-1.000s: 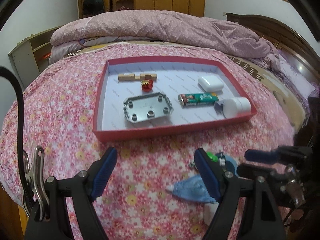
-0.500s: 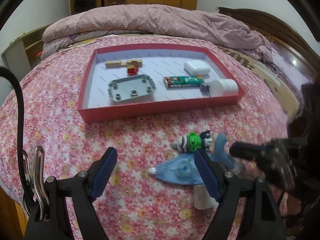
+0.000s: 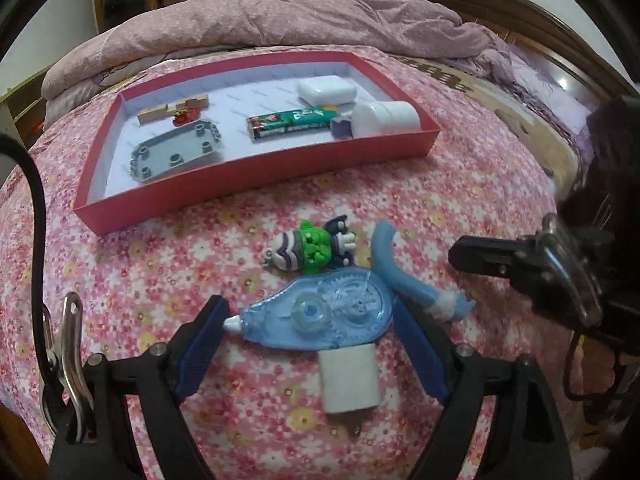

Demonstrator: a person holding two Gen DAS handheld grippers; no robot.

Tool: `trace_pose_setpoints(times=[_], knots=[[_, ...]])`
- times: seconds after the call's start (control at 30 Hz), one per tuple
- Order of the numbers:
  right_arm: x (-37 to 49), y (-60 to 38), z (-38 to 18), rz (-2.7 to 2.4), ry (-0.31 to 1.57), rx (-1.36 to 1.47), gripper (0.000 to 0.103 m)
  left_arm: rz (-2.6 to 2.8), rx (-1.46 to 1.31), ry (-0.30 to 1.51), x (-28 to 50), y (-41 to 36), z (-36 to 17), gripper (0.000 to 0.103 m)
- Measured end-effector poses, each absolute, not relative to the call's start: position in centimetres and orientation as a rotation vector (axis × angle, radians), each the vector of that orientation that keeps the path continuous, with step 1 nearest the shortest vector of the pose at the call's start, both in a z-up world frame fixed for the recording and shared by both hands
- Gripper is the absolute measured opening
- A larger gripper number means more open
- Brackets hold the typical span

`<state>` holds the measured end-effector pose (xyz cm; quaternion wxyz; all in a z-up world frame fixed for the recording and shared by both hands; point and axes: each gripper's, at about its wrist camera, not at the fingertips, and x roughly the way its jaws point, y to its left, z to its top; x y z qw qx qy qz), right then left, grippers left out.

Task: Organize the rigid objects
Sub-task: 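Grasp the blue correction tape with the left tool while the right tool grasps the light-blue tube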

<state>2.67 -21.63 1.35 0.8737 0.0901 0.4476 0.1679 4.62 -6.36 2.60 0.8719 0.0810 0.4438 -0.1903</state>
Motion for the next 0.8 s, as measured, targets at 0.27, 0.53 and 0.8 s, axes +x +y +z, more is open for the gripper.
trace_pose_setpoints(times=[0.27, 0.53, 0.8], knots=[[2.5, -21.7, 0.7, 0.356, 0.941, 0.204, 0.008, -0.369, 0.191, 0.895, 4.7, -6.9, 2.1, 0.09], [2.5, -22.1, 0.5, 0.368, 0.944, 0.232, 0.012, -0.366, 0.158, 0.857, 4.6, -5.8, 3.5, 0.089], [2.4, -21.5, 0.8, 0.372, 0.937, 0.227, 0.021, -0.302, 0.125, 0.828, 4.7, -3.5, 4.7, 0.089]])
